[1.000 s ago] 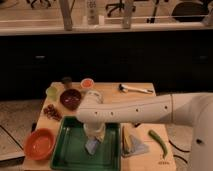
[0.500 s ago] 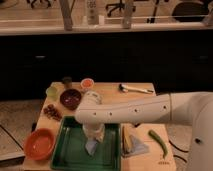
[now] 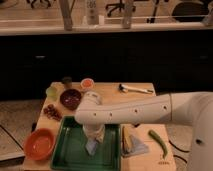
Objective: Place sponge in tray
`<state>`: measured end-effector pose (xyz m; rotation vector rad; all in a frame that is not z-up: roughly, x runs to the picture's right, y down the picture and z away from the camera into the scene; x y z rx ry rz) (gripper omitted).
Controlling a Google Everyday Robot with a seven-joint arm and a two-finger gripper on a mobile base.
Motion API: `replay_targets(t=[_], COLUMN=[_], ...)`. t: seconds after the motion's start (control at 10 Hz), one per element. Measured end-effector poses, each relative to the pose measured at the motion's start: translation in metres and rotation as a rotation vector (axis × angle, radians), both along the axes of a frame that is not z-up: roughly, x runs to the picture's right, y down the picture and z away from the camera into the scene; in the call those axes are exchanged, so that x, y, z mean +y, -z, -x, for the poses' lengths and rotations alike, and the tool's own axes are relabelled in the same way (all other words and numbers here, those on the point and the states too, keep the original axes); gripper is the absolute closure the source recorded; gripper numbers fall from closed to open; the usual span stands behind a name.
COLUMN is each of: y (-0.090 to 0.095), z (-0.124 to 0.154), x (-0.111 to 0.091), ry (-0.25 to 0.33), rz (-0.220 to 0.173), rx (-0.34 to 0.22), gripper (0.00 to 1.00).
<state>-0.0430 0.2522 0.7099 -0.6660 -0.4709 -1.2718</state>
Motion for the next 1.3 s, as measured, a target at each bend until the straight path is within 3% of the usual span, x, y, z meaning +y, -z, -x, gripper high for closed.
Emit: replay_targets(t=[0.1,0.3,0.4,0.7,1.0,1.1,1.3], y=[0.0000,0.0003,0.0001,0.0004,0.0006,0.0007,0.0011], z=[-0.0024,-0.0028,-0.0028,-0.0040,-0.0050,-0.0055,-0.0066], x=[0.0002,0.0003,0.0004,0.0004,0.0005,0.0005,0.0007], ry=[0.003,0.009,0.018,0.025,0.035,0.038,0.044], rz=[-0.001,-0.002,-0.002,-0.005,-0.005,-0.006,-0.006], rx=[-0.001,-0.005,-0.013,-0.014,-0.020,-0.020,-0.023], gripper=[0.83,0.70,0.69,0.81,0.82,0.80,0.63])
